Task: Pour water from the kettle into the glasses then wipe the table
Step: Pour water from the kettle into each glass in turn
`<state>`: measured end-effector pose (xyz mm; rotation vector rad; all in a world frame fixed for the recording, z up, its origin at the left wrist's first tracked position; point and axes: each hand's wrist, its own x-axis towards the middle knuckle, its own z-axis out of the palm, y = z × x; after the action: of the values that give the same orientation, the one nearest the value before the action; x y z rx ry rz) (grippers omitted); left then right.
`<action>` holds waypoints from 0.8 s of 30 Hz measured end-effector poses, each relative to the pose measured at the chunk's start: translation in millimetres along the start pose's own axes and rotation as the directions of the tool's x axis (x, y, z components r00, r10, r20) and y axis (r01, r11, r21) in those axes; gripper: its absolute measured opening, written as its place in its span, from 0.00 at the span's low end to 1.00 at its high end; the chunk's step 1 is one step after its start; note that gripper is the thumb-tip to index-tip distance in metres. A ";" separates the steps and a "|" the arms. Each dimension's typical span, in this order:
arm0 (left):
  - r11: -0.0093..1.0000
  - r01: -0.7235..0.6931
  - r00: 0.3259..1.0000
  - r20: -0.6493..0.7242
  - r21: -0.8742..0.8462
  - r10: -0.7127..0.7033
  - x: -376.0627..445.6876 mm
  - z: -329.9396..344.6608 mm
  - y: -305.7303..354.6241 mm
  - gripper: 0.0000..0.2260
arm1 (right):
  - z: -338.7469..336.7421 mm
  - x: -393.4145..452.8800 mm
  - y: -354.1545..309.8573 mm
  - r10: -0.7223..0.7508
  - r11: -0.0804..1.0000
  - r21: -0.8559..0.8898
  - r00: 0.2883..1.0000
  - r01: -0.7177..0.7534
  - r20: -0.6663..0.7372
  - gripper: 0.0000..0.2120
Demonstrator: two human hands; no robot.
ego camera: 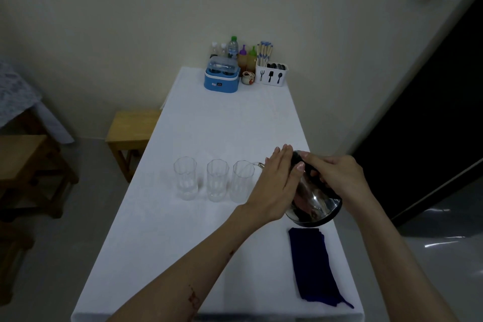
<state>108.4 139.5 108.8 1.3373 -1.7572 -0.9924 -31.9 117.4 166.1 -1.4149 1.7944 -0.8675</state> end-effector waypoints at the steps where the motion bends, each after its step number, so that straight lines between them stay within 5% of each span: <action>1: 1.000 -0.001 1.000 0.000 0.000 0.001 -0.2 -0.4 0.2 0.26 | 0.2 0.4 -0.3 0.000 1.000 -0.003 1.000 0.000 0.001 0.22; 24: 1.000 -0.005 1.000 -0.007 0.014 0.005 3.4 0.0 -2.5 0.26 | 1.5 4.9 0.4 -0.011 1.000 -0.023 1.000 0.012 0.007 0.24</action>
<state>108.8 135.8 106.9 1.3428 -1.7647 -0.9739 -31.7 112.6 164.4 -1.4425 1.7979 -0.8491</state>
